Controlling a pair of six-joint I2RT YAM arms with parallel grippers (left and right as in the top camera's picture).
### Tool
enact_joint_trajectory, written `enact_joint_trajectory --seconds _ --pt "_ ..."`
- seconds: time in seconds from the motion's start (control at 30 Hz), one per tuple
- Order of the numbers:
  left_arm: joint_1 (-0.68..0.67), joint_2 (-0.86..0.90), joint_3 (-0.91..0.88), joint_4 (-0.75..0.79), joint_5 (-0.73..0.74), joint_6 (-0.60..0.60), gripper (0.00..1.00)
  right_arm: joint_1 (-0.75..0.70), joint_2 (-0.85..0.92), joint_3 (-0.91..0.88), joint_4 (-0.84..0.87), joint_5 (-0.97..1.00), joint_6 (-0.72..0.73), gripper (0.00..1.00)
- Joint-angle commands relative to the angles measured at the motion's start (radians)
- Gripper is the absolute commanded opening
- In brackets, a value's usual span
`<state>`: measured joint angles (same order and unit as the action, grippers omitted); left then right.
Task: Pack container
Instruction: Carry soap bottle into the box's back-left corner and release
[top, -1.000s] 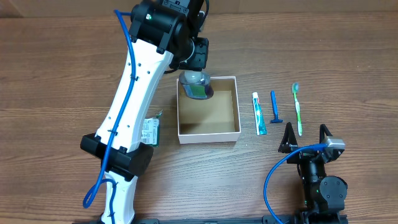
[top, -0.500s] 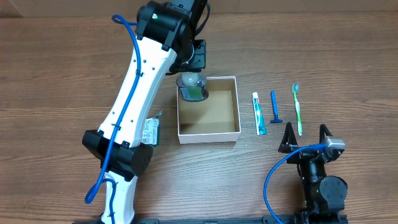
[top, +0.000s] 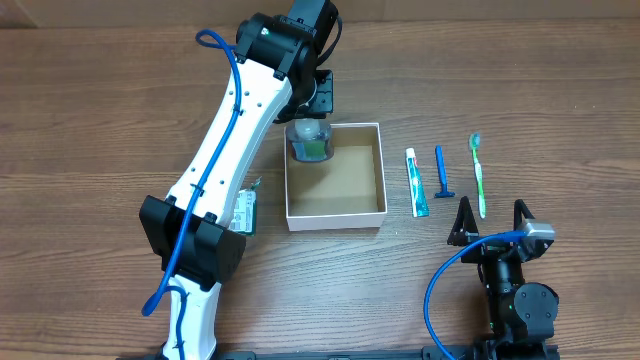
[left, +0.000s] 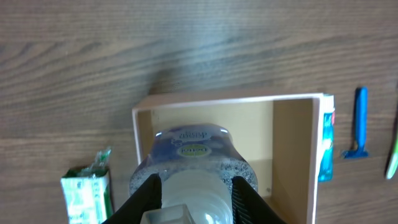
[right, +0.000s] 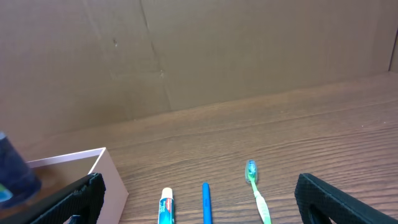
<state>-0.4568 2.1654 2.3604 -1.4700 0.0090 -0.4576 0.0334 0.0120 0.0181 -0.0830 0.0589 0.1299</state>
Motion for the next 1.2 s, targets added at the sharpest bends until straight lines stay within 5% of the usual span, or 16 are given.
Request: enact_joint_trajectory --seconds 0.0,1.17 --pt "0.004 -0.045 -0.021 0.037 -0.029 -0.015 0.20 -0.003 -0.009 -0.010 0.005 0.002 -0.007 1.00" --pt "0.009 -0.043 -0.255 0.250 -0.124 -0.015 0.21 -0.003 -0.009 -0.010 0.005 0.003 -0.007 1.00"
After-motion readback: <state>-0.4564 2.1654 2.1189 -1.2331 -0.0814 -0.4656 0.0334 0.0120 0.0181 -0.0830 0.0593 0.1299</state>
